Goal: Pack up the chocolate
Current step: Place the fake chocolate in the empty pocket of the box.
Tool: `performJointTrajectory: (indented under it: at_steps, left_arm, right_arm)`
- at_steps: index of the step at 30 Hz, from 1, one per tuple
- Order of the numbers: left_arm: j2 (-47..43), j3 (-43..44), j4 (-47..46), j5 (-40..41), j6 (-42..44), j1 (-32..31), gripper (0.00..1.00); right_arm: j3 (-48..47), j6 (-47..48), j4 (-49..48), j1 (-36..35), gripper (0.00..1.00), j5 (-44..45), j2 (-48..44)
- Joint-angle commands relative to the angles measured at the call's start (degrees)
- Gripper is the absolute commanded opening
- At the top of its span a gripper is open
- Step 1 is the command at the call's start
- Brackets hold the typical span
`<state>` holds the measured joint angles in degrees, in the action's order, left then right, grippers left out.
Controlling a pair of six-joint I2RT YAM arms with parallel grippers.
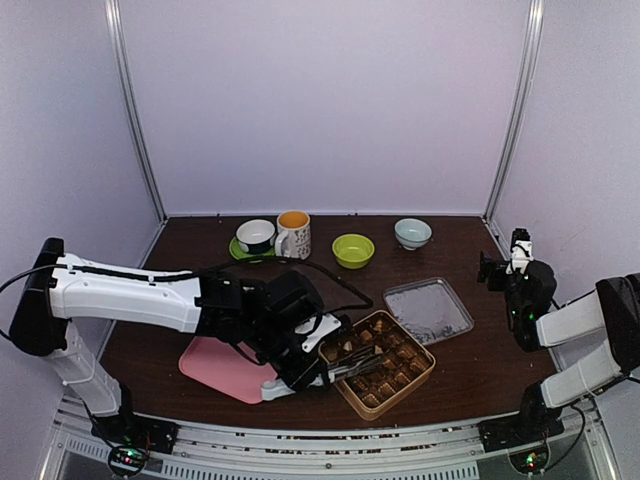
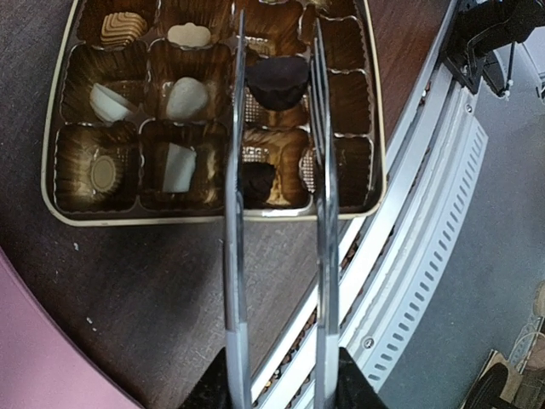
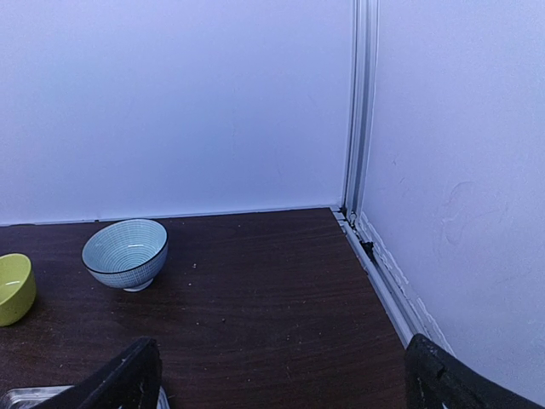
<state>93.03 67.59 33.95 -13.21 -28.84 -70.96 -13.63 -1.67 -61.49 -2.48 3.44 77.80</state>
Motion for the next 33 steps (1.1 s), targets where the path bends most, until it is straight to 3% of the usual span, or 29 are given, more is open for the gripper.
performJointTrajectory:
  at_steps: [1,8,16,23,33]
  left_arm:
    - [0.6,2.7,-2.7,0.3,1.4,-0.2,0.34]
    - [0.6,2.4,-2.7,0.8,1.0,-0.2,0.46]
    - [-2.9,2.2,-1.7,6.2,-0.9,-0.2,0.43]
    - [-12.5,-3.7,-1.9,15.4,-5.4,0.3,0.43]
    - [-24.8,-14.0,2.1,18.5,-12.5,9.1,0.42]
  right_arm:
    - [-0.7,0.1,-0.9,0.2,1.0,-0.1,0.0]
    - [-0.7,0.1,-0.9,0.2,1.0,-0.1,0.1]
    - [-0.7,0.1,-0.9,0.2,1.0,0.0,0.1]
    - [-0.7,0.1,-0.9,0.2,1.0,-0.1,0.1]
    - [-0.8,0.0,-0.9,0.2,1.0,0.0,0.1]
